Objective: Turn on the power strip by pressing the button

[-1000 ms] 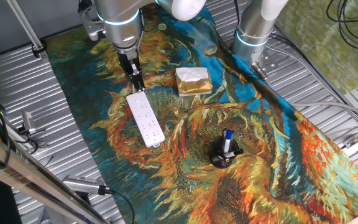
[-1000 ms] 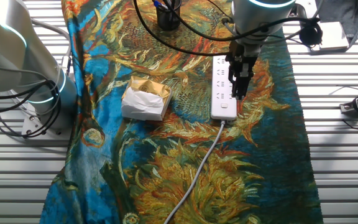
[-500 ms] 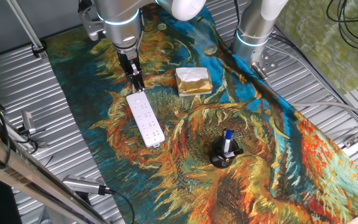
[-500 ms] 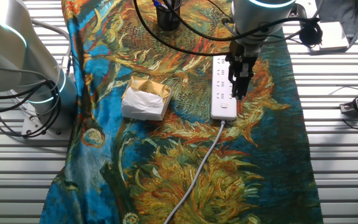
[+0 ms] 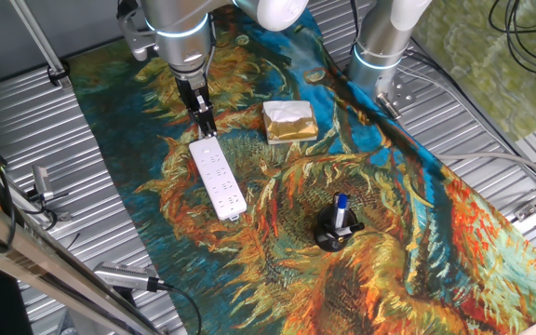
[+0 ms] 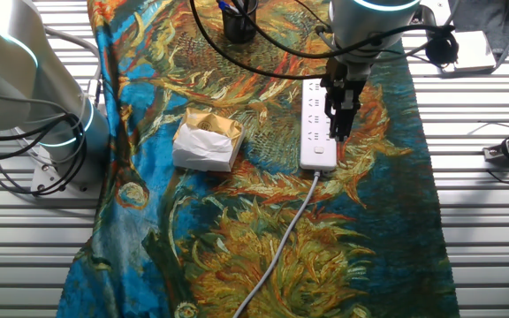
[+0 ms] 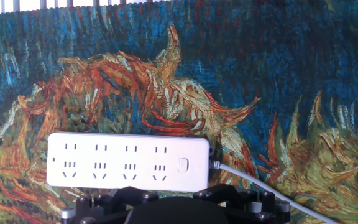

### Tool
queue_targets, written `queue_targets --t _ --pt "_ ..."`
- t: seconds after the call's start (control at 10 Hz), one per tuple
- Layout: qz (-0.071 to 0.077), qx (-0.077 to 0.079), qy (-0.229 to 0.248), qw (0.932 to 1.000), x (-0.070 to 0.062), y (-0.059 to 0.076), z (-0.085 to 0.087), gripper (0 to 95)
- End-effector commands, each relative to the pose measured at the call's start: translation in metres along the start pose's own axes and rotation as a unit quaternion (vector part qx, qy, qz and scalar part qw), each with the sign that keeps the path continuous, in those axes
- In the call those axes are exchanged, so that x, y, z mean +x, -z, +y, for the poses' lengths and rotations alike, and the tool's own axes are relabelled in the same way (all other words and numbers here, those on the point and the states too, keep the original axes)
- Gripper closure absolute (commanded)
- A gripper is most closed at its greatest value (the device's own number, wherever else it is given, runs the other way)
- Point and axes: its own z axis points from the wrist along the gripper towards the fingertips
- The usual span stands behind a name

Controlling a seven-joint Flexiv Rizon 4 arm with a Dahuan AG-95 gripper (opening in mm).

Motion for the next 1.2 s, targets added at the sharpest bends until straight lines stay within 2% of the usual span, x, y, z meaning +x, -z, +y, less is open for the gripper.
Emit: queue_targets --t 0.1,0.2,0.7,1.0,1.2 --pt "-0.013 -0.023 0.127 0.9915 0.0001 0.0 0.0 95.0" --pt "-0.012 -0.014 0.13 0.9914 0.0 0.0 0.0 95.0" --pt "-0.007 -0.006 0.136 0.9907 0.0 0.0 0.0 95.0" --pt "-0.007 -0.007 0.14 0.9901 0.0001 0.0006 0.0 95.0" --pt "0.0 -0.007 0.143 0.9897 0.0001 0.0006 0.0 95.0"
